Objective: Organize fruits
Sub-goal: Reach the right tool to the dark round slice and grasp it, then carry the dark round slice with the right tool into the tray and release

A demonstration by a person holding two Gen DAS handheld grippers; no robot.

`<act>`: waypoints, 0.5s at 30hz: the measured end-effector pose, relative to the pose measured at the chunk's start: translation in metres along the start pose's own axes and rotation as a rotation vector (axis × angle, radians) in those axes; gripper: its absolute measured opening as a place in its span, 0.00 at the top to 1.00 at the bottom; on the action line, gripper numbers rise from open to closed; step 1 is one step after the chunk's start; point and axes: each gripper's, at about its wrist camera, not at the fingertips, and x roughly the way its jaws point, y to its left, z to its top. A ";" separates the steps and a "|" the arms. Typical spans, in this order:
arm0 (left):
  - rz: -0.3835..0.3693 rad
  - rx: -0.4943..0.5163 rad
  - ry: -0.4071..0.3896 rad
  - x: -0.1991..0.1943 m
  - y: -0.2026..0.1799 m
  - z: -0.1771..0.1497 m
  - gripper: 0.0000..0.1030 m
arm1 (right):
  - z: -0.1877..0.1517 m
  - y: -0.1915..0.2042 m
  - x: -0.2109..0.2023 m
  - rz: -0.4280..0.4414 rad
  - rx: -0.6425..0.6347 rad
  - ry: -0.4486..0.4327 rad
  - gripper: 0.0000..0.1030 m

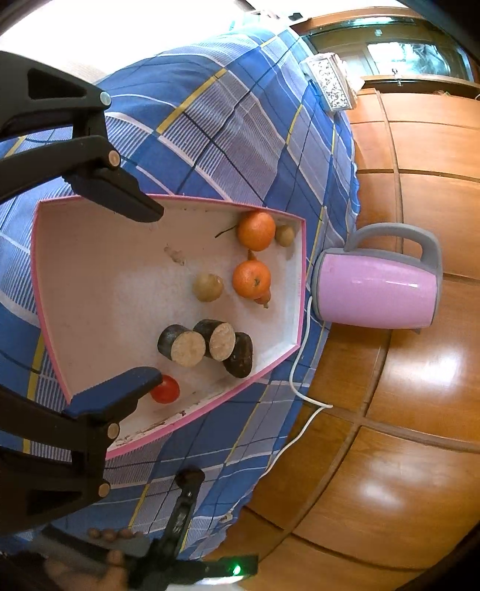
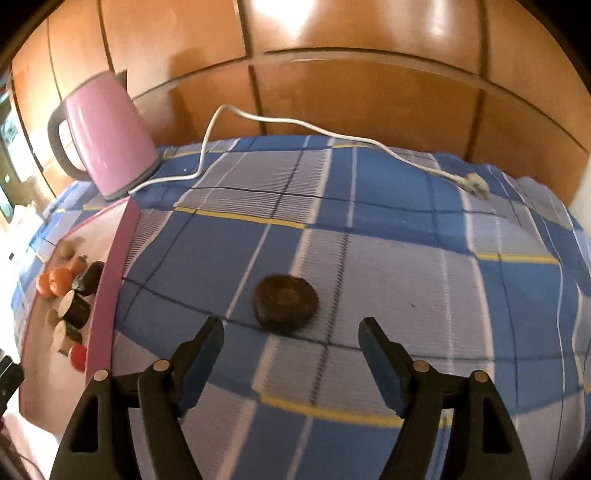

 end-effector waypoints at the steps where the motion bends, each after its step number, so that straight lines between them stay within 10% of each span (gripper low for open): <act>1: 0.001 -0.003 0.001 0.000 0.001 0.000 0.21 | 0.002 0.004 0.004 -0.002 -0.005 0.008 0.26; 6: 0.005 -0.018 0.000 0.001 0.006 0.001 0.21 | 0.012 0.014 0.027 -0.041 -0.026 0.053 0.26; 10: 0.007 -0.026 0.000 0.001 0.008 0.001 0.20 | 0.014 0.012 0.033 -0.069 -0.026 0.072 0.54; 15: 0.001 -0.020 -0.002 -0.001 0.005 0.001 0.20 | 0.009 0.009 0.027 -0.047 -0.042 0.072 0.54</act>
